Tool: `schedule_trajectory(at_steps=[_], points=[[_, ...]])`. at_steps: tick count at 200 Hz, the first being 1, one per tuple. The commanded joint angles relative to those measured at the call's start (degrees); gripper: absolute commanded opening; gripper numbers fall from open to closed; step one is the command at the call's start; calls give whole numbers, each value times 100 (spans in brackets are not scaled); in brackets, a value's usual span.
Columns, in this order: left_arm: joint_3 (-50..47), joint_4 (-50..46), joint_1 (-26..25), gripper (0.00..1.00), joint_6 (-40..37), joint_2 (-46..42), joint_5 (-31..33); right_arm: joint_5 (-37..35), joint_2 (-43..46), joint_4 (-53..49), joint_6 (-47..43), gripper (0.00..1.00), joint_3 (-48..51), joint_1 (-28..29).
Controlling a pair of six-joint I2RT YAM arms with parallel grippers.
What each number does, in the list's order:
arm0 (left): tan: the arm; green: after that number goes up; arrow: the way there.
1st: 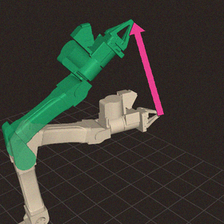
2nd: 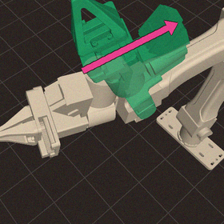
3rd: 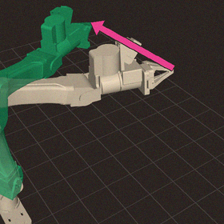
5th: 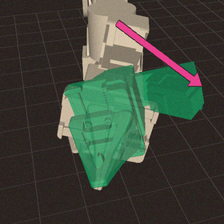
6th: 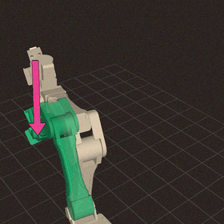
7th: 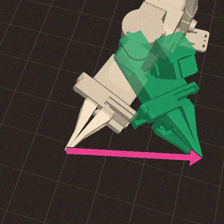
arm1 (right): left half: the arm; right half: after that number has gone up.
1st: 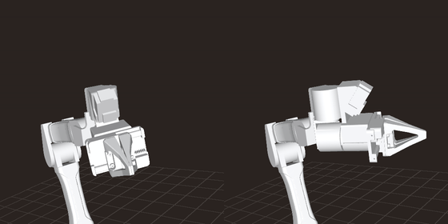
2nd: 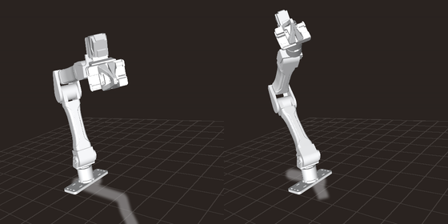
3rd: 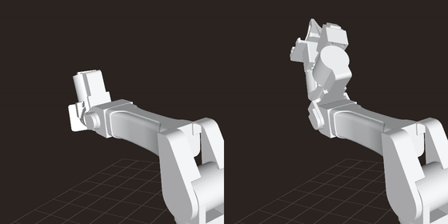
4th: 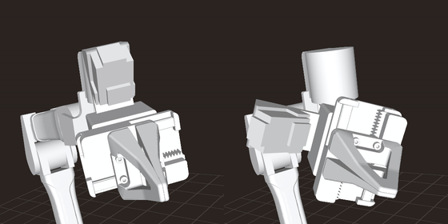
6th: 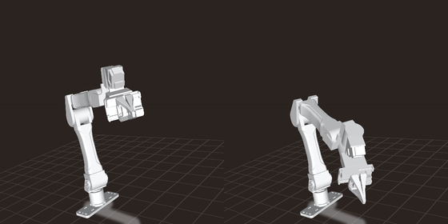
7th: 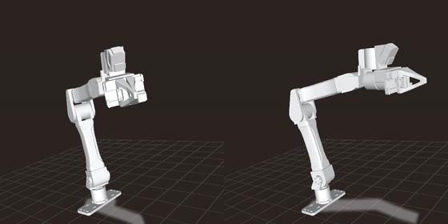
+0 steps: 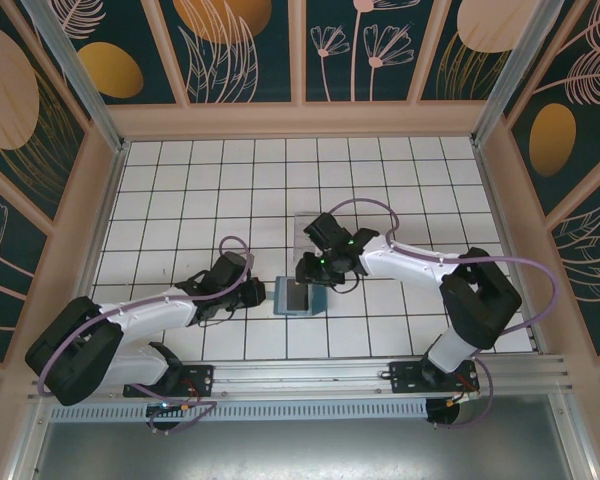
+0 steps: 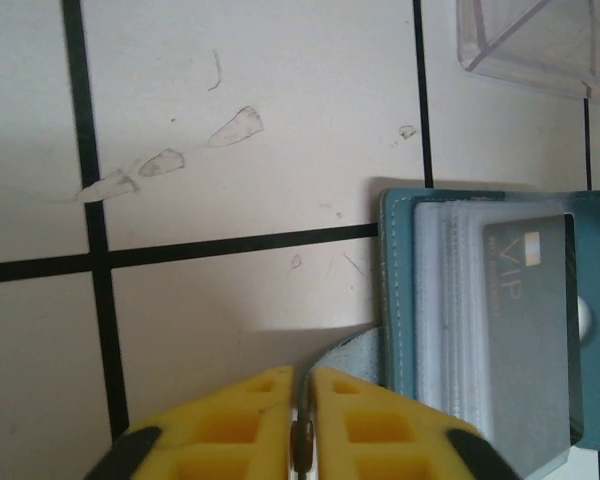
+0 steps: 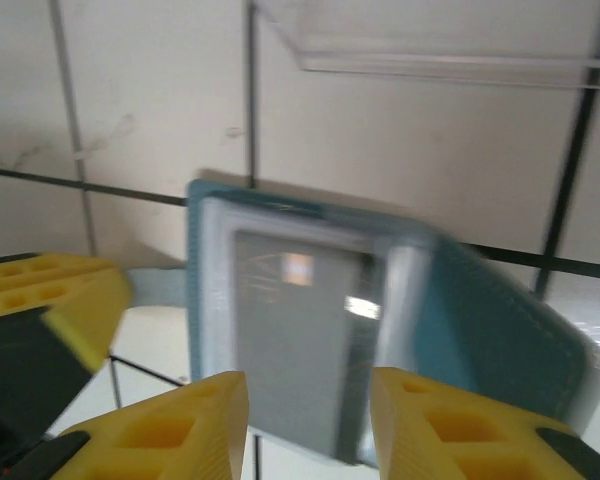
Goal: Take the credit cards out of the card holder
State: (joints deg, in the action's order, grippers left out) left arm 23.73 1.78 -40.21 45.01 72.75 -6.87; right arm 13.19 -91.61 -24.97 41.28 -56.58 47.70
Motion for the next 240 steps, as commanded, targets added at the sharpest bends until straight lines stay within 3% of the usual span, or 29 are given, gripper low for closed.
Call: schedule_trajectory(at_steps=[1,24,63,122,240], points=[[287,-403,33,22,-35,-278,131,70,106,192,42,37,399,-135],[617,-938,32,30,-98,-519,207,136,105,421,20,36,545,-185],[1335,-1568,-15,37,-231,-466,-240,237,105,635,5,31,688,-226],[1903,-1353,-509,37,-34,378,-297,188,205,733,19,29,856,-297],[1600,-882,-530,32,-314,1431,-352,623,27,1108,82,29,943,-356]])
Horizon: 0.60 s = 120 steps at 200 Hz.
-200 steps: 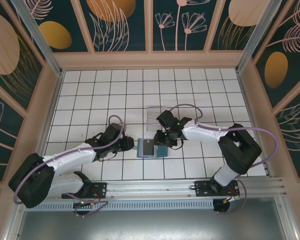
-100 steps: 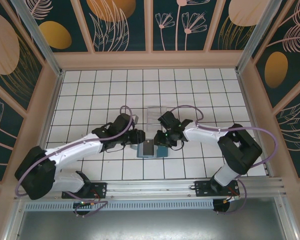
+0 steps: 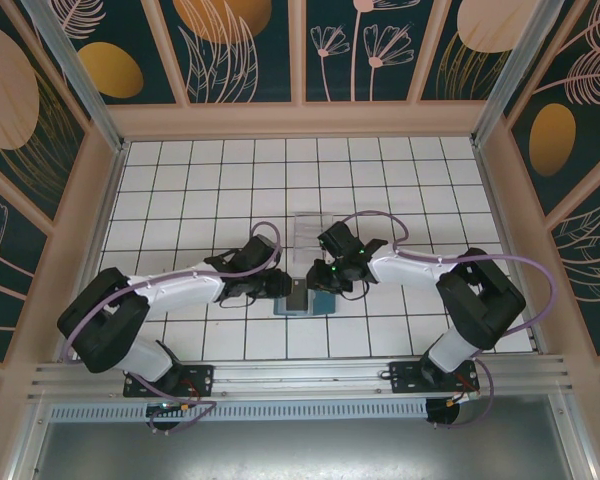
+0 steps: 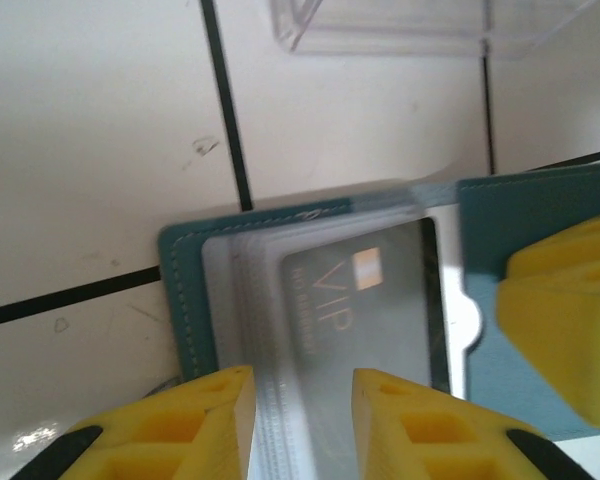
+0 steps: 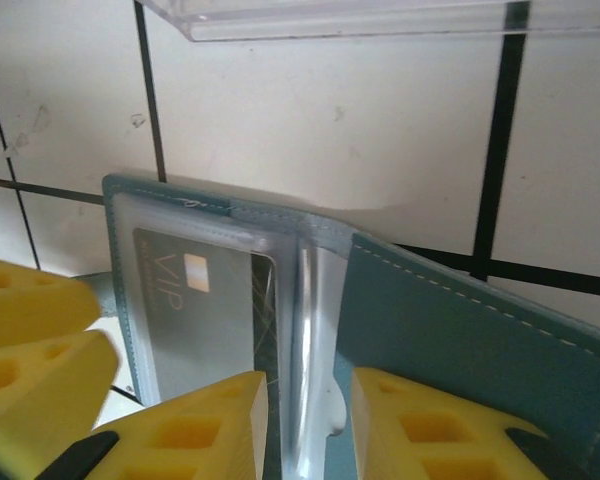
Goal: Take the credit cards out of the card holder
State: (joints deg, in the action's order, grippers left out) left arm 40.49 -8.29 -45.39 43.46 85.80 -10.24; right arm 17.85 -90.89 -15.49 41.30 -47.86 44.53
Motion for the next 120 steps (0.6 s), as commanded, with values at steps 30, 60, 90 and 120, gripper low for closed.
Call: schedule_trajectory(at_steps=[30,60,90,120], points=[[-98,135,-14,29,-224,318,20,215,-133,220,104,29,85,-32],[-163,82,-10,25,-242,341,131,263,-173,346,181,29,145,-32],[-222,48,-10,23,-241,385,184,323,-265,469,199,28,182,-32],[-265,49,-9,21,-258,437,215,460,-358,729,275,28,285,-32]])
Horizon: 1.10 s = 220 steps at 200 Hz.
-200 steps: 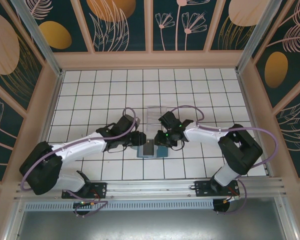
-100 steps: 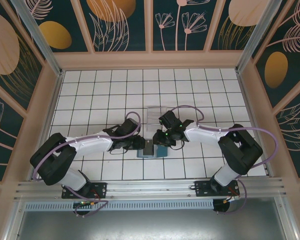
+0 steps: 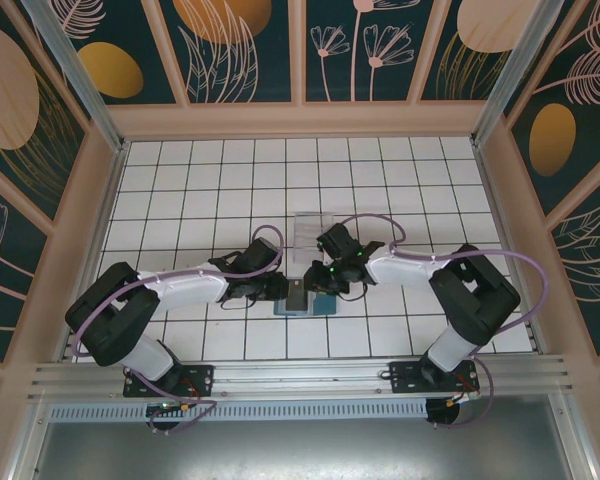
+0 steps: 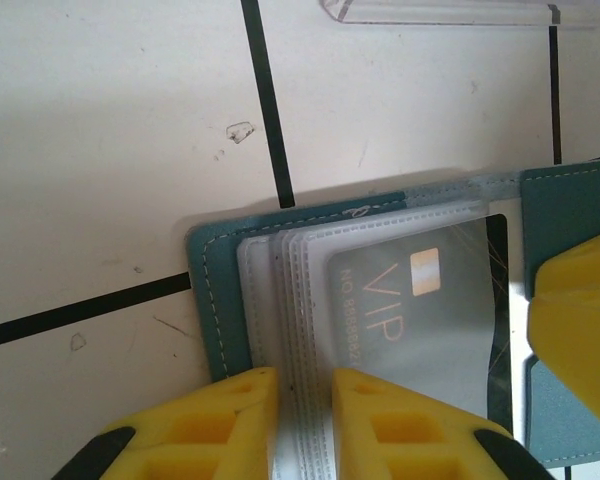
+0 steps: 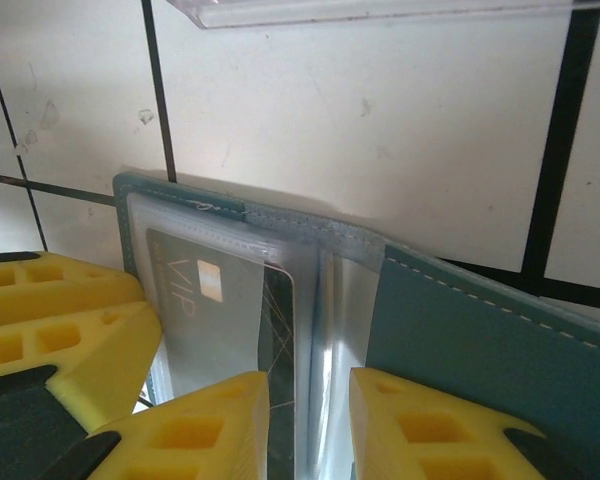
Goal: Take the credit cards out of the card holder
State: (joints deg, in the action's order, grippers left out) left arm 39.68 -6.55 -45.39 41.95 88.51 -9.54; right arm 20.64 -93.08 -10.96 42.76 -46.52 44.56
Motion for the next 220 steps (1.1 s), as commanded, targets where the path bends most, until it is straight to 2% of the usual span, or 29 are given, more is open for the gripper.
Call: schedule_trajectory(at_steps=[1,220], points=[[-187,-122,-7,21,-108,166,145,183,-140,286,132,28,156,-35],[-242,75,-14,16,-51,421,46,759,83,1380,666,15,636,-26]])
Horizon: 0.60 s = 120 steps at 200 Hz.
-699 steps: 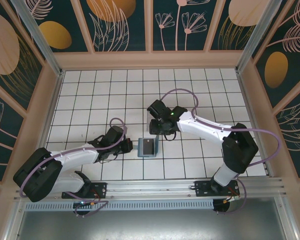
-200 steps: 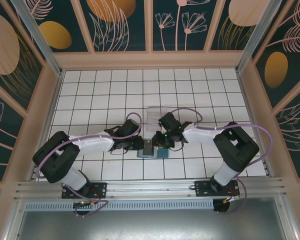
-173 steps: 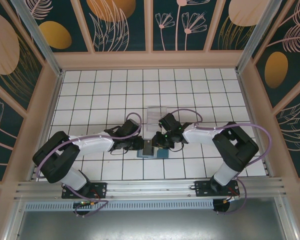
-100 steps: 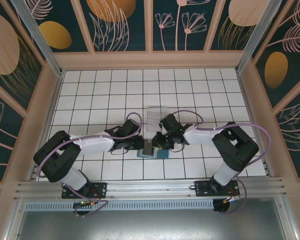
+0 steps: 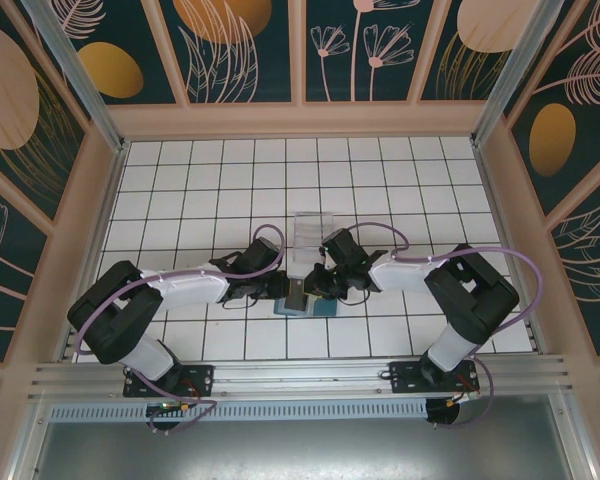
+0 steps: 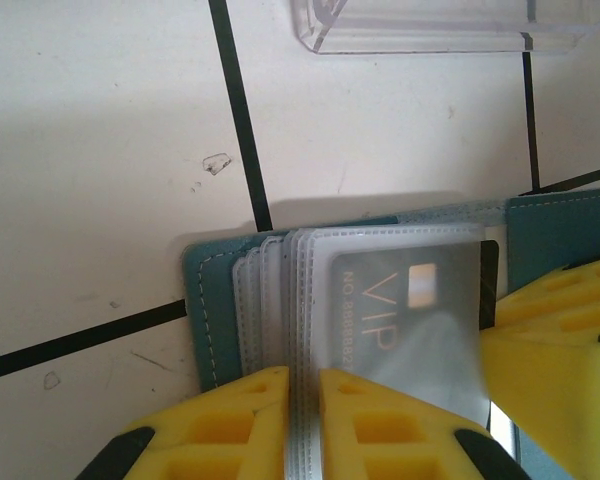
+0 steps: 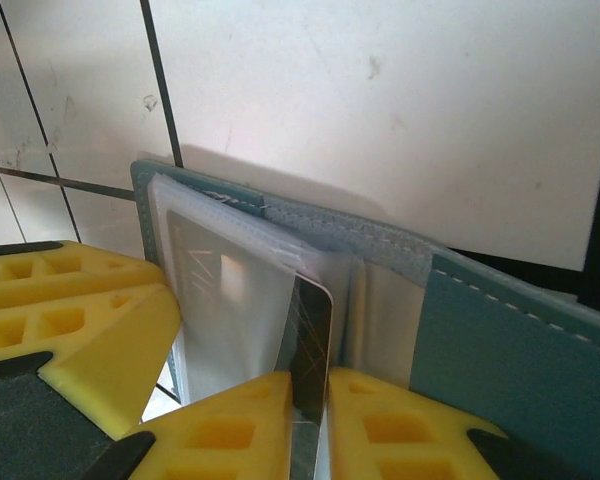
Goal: Take the credit cards out of the card holder
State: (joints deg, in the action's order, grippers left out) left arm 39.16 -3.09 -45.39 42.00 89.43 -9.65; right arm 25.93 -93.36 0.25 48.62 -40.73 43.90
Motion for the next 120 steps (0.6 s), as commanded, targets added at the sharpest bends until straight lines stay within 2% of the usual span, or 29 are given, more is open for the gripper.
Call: schedule_trajectory(at_steps=[1,57,120], points=[[-189,-271,-10,16,-58,330,54,229,110,258,79,15,61,40],[-257,-453,28,16,-50,300,293,-138,167,-353,-191,9,-56,-13],[-492,-543,195,17,-16,-12,376,-247,372,-696,-396,7,-38,-224]])
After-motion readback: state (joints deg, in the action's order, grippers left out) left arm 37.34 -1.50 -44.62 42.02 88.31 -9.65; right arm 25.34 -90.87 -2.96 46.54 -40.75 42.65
